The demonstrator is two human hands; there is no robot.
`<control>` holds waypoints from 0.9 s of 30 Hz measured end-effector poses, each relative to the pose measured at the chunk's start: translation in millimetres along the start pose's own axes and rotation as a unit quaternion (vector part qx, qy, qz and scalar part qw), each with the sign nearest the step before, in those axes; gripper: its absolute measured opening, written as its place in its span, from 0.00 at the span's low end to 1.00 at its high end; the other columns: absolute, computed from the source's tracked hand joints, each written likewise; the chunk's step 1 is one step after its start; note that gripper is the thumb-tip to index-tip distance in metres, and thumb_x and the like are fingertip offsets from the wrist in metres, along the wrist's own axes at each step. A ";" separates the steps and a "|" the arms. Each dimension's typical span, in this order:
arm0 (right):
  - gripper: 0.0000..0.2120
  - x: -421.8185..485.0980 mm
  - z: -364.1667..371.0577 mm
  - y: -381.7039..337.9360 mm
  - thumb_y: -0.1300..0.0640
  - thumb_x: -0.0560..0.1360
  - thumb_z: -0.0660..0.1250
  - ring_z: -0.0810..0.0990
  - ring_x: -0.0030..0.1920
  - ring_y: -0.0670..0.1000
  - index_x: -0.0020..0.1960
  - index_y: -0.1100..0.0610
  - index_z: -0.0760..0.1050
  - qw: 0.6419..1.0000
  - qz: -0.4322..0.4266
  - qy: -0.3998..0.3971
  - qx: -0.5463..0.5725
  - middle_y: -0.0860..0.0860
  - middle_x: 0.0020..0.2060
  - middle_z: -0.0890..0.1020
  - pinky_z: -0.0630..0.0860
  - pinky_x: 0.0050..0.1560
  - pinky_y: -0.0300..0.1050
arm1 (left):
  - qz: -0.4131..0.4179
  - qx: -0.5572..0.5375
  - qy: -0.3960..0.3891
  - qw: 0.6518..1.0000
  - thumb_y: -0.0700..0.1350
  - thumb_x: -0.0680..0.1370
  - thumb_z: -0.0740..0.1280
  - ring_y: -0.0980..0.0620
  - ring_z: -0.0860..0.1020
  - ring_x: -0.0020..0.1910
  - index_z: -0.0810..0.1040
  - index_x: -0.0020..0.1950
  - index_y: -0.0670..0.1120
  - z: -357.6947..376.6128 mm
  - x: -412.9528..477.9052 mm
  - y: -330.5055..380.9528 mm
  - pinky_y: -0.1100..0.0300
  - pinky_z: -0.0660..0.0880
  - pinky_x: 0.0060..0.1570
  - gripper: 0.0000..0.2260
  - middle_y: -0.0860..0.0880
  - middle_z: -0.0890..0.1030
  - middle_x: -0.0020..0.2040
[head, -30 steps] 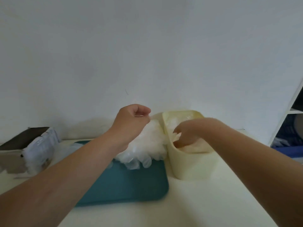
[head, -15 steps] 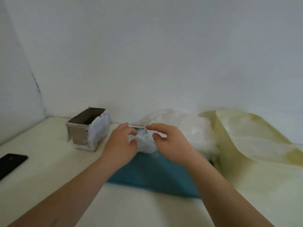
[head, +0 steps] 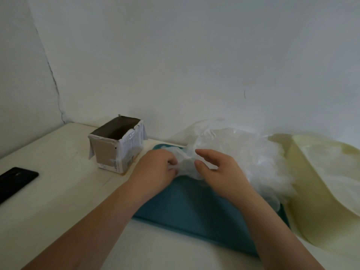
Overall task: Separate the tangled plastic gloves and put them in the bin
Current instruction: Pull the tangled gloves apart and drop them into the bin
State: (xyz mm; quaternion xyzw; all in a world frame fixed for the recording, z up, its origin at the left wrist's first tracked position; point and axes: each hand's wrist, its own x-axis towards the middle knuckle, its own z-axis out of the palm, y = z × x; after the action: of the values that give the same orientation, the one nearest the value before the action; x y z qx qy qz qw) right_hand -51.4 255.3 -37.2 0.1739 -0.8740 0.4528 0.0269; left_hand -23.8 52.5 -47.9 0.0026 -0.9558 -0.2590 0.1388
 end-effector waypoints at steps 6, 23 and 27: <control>0.19 0.4 -15.3 -1.4 0.49 0.78 0.72 0.78 0.66 0.40 0.69 0.47 0.78 0.999 -0.006 0.030 0.041 0.41 0.64 0.81 0.77 0.61 0.33 | 0.148 0.010 0.163 0.975 0.44 0.80 0.70 0.54 0.76 0.53 0.84 0.54 0.46 -21.9 -3.2 3.9 0.56 0.77 0.55 0.05 0.54 0.81 0.52; 0.06 -15.0 -41.7 -36.8 0.61 0.73 0.75 0.85 0.38 0.57 0.47 0.64 0.84 0.928 0.025 -0.045 0.369 0.62 0.39 0.85 0.82 0.41 0.47 | -0.072 -0.412 0.070 0.906 0.56 0.76 0.77 0.62 0.79 0.63 0.75 0.71 0.59 -47.9 -12.7 33.3 0.64 0.76 0.61 0.25 0.62 0.79 0.67; 0.10 -12.9 -38.4 -36.2 0.63 0.71 0.75 0.83 0.36 0.56 0.49 0.68 0.81 0.901 0.048 -0.069 0.425 0.62 0.38 0.83 0.81 0.38 0.46 | -0.148 -0.630 -0.126 0.752 0.61 0.75 0.75 0.44 0.83 0.62 0.81 0.64 0.40 -41.9 -8.7 29.6 0.47 0.79 0.62 0.28 0.39 0.84 0.62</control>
State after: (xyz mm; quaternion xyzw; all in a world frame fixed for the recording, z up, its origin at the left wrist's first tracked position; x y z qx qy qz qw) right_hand -31.6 270.5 11.1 0.1576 -0.6058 0.7686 -0.1317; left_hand -2.4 58.0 -0.9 0.0233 -0.5724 -0.8179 -0.0530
